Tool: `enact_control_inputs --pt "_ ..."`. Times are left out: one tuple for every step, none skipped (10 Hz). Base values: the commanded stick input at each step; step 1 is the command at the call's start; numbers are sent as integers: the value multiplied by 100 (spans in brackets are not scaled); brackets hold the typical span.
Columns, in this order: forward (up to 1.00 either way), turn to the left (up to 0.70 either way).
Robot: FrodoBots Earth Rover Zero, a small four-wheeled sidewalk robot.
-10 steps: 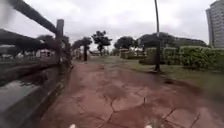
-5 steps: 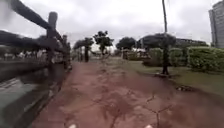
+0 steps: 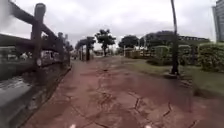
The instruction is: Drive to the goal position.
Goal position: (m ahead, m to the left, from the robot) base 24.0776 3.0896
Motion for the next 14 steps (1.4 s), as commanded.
enact_control_inputs --pt "85 1" --pt "85 1" --pt "85 1" --pt "85 1" --pt "85 1" --pt "85 1" --pt "85 1" --pt "85 1" --pt "85 1" --pt "85 1" --pt "85 1" --pt "85 1" --pt "85 1" --pt "85 1"
